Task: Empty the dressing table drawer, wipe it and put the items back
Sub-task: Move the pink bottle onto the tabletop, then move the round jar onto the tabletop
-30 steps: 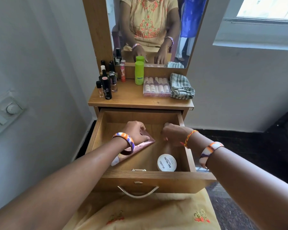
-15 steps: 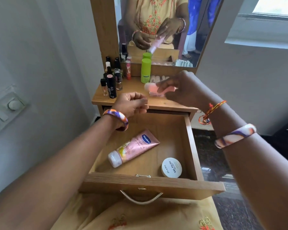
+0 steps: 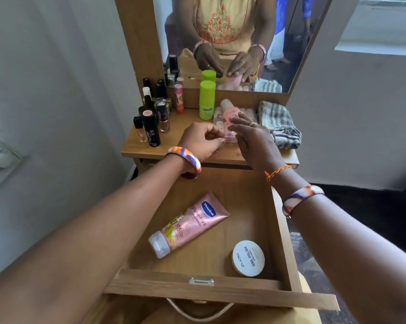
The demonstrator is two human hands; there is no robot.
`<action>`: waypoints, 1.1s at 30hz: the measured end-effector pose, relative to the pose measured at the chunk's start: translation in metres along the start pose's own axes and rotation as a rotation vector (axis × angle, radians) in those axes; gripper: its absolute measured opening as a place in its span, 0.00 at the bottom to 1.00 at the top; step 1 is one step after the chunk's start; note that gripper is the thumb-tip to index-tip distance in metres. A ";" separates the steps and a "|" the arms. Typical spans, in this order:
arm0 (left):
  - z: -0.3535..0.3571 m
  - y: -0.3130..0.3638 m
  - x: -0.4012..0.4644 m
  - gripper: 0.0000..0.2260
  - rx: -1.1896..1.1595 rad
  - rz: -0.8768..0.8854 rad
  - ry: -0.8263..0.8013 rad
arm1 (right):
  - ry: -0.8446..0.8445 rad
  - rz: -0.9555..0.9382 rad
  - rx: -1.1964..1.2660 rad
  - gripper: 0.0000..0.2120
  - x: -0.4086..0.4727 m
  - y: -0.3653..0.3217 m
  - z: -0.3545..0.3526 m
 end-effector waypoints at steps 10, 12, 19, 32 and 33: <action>0.023 0.009 -0.016 0.07 0.160 0.141 -0.084 | 0.003 0.008 0.042 0.20 -0.003 0.012 -0.004; 0.035 -0.001 -0.031 0.07 0.194 0.111 -0.180 | 0.063 -0.015 0.060 0.16 -0.009 0.008 -0.016; 0.094 -0.074 -0.099 0.24 0.644 -0.091 -0.700 | -0.044 -0.064 0.051 0.07 -0.054 -0.023 -0.023; 0.122 -0.104 -0.128 0.06 0.957 -0.174 -0.646 | -1.147 0.089 -0.315 0.26 -0.175 -0.018 0.057; 0.118 -0.110 -0.129 0.08 0.936 -0.249 -0.612 | -1.128 0.110 -0.302 0.26 -0.175 -0.019 0.057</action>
Point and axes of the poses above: each hand's wrist, its own x-axis towards the middle knuckle, its own z-axis out of the palm, y = z × x, the point moved 8 cm from there along x, towards the middle knuckle, and after that the axes turned 11 degrees about -x, right-handed, at the moved point
